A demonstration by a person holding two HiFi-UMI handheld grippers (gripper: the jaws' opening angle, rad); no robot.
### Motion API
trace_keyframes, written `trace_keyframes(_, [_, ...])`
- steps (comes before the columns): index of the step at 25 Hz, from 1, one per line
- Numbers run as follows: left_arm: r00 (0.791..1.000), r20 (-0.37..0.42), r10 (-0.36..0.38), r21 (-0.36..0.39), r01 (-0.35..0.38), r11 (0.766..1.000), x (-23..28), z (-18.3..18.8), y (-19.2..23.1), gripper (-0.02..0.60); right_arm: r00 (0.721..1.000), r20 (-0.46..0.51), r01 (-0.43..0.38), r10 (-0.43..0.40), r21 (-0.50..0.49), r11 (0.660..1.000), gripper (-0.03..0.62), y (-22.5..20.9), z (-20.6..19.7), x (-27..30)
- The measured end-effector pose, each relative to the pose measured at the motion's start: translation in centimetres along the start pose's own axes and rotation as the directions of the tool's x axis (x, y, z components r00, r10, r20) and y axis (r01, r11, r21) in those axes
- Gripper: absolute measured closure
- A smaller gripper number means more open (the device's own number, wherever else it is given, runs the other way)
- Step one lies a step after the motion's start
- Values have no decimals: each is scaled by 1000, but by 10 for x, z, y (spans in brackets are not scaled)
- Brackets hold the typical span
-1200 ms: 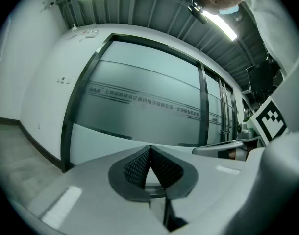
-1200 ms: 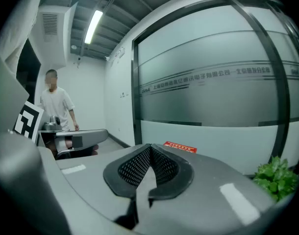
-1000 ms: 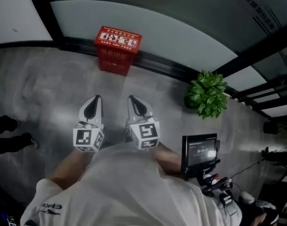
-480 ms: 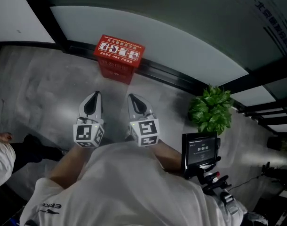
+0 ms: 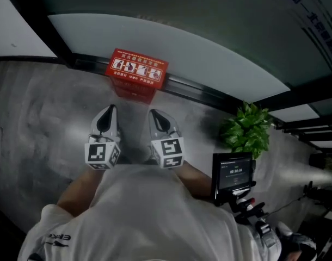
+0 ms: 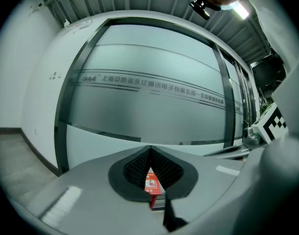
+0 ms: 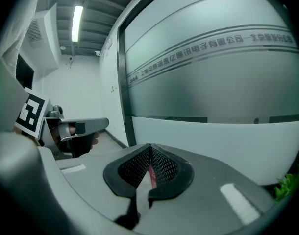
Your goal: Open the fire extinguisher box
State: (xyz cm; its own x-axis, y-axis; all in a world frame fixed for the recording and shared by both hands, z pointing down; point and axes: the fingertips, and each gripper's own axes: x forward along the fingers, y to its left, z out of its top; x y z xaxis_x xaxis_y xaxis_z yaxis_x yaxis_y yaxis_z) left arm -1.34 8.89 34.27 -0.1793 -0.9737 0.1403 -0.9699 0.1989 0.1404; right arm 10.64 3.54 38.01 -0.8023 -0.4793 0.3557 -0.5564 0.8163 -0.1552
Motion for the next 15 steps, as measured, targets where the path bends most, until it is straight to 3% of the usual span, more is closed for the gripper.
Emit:
trace_keyframes(9, [990, -36, -138, 0, 138, 990, 79, 16, 80, 580, 987, -53, 155, -153, 18, 988, 580, -1, 15, 100])
trace_keyframes(15, [969, -98, -225, 9, 227, 974, 117, 11, 122, 580, 961, -108, 262, -256, 52, 964, 580, -7, 6, 149])
